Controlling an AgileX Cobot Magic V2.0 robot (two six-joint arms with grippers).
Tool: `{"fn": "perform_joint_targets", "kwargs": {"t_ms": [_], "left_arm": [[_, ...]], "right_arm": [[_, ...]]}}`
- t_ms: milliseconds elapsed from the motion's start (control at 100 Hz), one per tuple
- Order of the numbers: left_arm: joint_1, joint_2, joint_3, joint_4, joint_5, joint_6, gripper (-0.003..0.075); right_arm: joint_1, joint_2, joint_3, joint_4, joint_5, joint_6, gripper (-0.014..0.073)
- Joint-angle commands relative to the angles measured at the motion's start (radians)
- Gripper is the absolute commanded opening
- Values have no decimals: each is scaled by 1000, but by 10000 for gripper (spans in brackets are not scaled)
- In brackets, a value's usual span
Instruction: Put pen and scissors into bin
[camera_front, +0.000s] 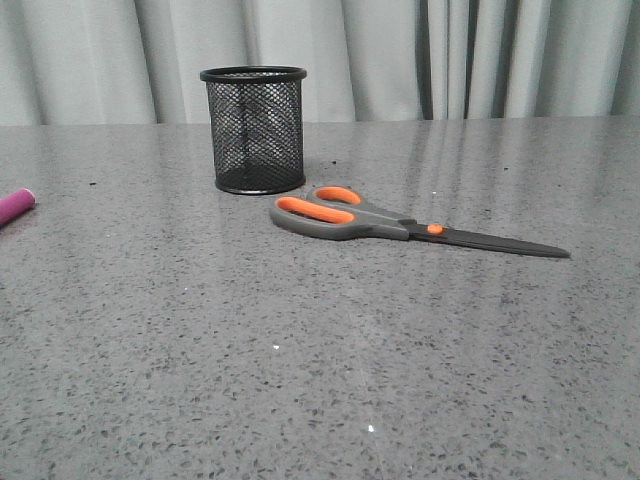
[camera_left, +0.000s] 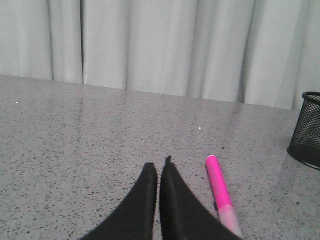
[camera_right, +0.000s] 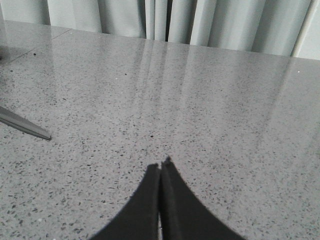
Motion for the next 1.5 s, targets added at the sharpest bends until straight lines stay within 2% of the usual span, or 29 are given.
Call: {"fn": "perform_joint_targets", "kwargs": {"t_ms": [0, 750, 1110, 1300, 1490], "left_arm": [[-6, -33, 45, -7, -78, -7, -19], [-6, -33, 45, -7, -78, -7, -19], [-6, -33, 45, -7, -78, -7, -19], [-6, -33, 45, -57, -78, -7, -19], [-6, -33, 45, -256, -78, -7, -19]], "right_arm": [[-5, -20, 14, -10, -72, -2, -76], [-5, -20, 14, -10, -76, -2, -76], [-5, -20, 14, -7, -143, -2, -76], [-5, -20, 14, 72, -169, -2, -76], [-5, -20, 14, 296, -254, -2, -76]]}}
